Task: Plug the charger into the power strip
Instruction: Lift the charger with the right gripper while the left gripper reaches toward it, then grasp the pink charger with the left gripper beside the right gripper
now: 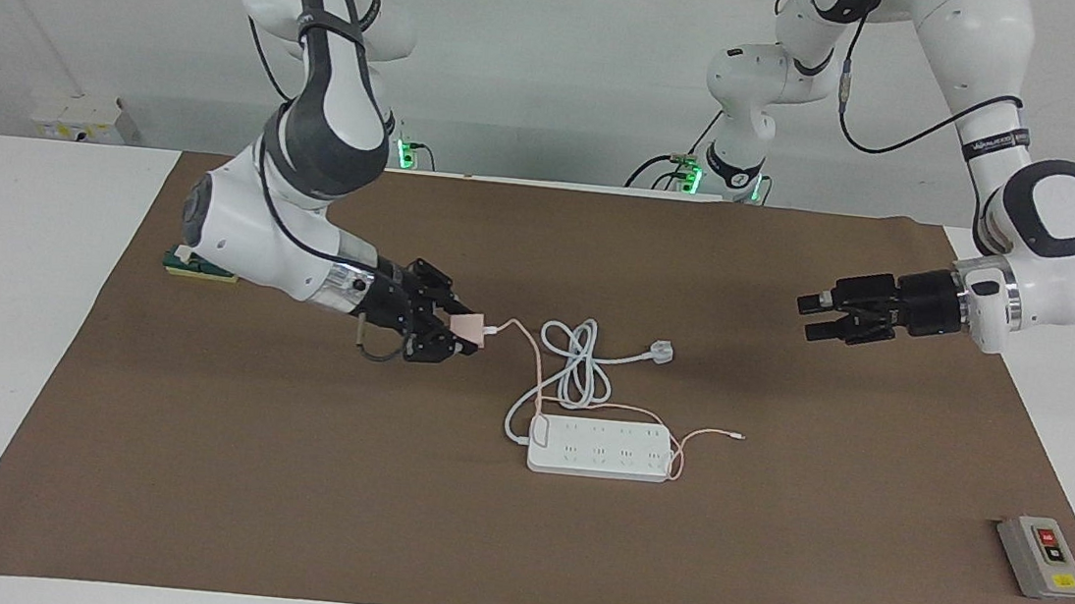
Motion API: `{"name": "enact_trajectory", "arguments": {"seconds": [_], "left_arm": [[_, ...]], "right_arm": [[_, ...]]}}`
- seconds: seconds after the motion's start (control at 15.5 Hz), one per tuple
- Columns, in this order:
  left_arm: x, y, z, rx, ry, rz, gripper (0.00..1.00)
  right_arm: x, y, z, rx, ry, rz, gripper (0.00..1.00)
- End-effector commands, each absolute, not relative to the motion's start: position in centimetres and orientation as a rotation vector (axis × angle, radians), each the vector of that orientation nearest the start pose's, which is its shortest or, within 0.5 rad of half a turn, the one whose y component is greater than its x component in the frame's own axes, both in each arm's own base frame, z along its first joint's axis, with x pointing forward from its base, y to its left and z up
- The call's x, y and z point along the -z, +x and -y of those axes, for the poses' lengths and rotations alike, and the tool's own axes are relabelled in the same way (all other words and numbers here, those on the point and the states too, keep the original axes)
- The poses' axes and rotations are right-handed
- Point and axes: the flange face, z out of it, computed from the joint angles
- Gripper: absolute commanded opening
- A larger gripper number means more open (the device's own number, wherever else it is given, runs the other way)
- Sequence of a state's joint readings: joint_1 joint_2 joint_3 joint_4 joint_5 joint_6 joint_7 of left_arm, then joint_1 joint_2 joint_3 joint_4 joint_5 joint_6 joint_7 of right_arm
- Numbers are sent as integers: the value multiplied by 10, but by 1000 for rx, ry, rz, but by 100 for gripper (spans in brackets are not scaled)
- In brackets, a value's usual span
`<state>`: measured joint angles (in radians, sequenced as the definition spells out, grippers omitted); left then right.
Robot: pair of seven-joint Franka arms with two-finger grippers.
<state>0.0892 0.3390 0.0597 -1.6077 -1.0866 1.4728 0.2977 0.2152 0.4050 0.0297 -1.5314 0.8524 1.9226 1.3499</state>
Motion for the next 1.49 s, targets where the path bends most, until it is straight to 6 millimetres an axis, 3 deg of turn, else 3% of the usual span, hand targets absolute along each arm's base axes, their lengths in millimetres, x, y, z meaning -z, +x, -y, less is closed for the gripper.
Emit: {"name": "enact_trajectory", "arguments": {"seconds": [0.0, 0.19, 0.45, 0.65, 1.1, 1.42], "left_arm": [[-439, 625, 26, 211, 1864, -41, 100], [-422, 612, 60, 271, 1808, -39, 100], [-395, 600, 81, 167, 1691, 46, 100], [-385, 599, 91, 77, 1695, 99, 100], [-356, 569, 130, 20, 1716, 216, 100], [-350, 553, 145, 30, 1660, 173, 100]], "right_arm": [[-454, 643, -291, -734, -1826, -1643, 0], [-455, 628, -344, -701, -1794, -1659, 0], [-446, 608, -387, -724, -1846, -1626, 0], [-439, 606, -387, -748, -1882, -1608, 0], [-439, 601, -388, -796, -1925, -1576, 0], [-440, 603, -387, -798, -1917, -1577, 0]]}}
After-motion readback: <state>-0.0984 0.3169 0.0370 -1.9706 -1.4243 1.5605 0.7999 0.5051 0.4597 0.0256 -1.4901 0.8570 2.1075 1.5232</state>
